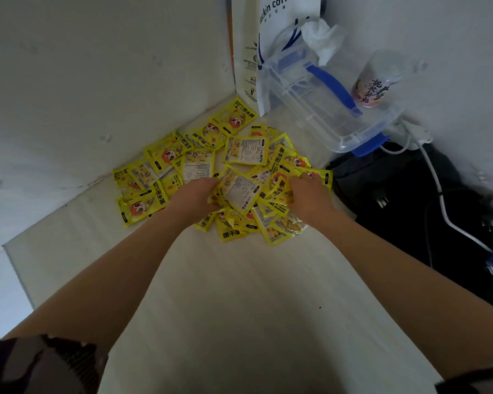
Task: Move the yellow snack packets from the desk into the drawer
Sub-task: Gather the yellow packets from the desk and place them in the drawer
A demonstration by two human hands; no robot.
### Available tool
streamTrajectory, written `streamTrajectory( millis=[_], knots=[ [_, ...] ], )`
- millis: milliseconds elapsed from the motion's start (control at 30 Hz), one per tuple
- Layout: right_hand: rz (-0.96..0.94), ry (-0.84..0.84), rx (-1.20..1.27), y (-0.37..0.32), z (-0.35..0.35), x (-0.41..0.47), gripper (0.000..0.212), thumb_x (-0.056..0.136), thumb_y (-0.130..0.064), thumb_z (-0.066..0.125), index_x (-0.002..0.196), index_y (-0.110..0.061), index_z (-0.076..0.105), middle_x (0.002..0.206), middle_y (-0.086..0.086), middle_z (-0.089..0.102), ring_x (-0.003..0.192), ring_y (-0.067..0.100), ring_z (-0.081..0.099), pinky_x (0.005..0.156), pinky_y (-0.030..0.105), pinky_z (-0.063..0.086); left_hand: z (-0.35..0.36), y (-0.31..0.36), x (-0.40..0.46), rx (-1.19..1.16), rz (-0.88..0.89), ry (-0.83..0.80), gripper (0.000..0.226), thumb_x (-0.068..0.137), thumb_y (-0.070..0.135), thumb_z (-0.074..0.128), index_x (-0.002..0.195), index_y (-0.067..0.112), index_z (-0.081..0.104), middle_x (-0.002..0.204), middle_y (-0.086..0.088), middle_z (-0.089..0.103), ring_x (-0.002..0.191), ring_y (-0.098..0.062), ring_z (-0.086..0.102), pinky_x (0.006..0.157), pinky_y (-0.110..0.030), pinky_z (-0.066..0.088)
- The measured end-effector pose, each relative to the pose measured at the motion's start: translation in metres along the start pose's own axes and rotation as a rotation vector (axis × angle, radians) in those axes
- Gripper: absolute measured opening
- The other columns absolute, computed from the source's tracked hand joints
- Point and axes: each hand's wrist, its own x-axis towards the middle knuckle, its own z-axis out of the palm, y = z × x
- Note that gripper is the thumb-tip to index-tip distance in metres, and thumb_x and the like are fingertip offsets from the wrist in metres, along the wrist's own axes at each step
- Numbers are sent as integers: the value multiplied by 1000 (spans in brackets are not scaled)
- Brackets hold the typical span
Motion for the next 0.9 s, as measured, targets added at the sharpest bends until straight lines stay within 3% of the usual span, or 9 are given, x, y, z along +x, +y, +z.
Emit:
streamTrajectory(
  millis=[100,200,300,400,567,733,900],
  knots=[
    [-162,-24,-218,3,0,19,51,85,-13,60,133,-20,47,124,11,52,118,38,43,99,52,40,-8,14,22,170,158,-41,54,83,27,71,131,15,49,130,-7,56,121,-27,48,94,-41,45],
    [-256,-31,-304,4,-2,31,49,85,-3,58,132,-19,51,143,5,39,137,41,24,107,55,30,-6,27,41,309,289,-86,52,83,20,71,130,13,50,131,-7,51,124,-26,43,92,-40,45],
    [-324,-56,-353,3,-2,39,48,90,-4,52,135,-21,47,155,-1,24,144,38,12,114,55,18,0,35,53,361,348,-120,61,83,17,71,138,11,44,149,-7,35,138,-25,31,105,-42,39],
    [-369,-90,-366,4,3,45,51,91,-4,50,138,-21,42,156,-2,23,145,38,9,115,57,15,3,37,59,381,360,-156,63,85,14,67,141,9,39,155,-7,28,144,-23,22,113,-39,30],
    [-380,-10,-334,8,8,44,54,87,1,52,135,-18,40,148,0,36,142,35,19,113,54,17,9,33,59,350,349,-140,59,85,14,68,138,10,43,147,-7,40,136,-25,35,111,-38,31],
    [-344,16,-290,12,10,35,39,94,-12,49,131,-16,40,135,10,48,134,31,33,110,52,23,11,30,50,377,313,-66,51,87,23,64,134,13,45,135,-6,45,123,-27,39,100,-37,35],
    [-286,-7,-233,16,8,21,45,89,-9,52,130,-21,37,122,7,49,119,28,47,106,54,25,11,28,38,366,281,-36,56,86,28,67,134,16,40,125,-6,47,119,-28,45,110,-44,27]
  ],
)
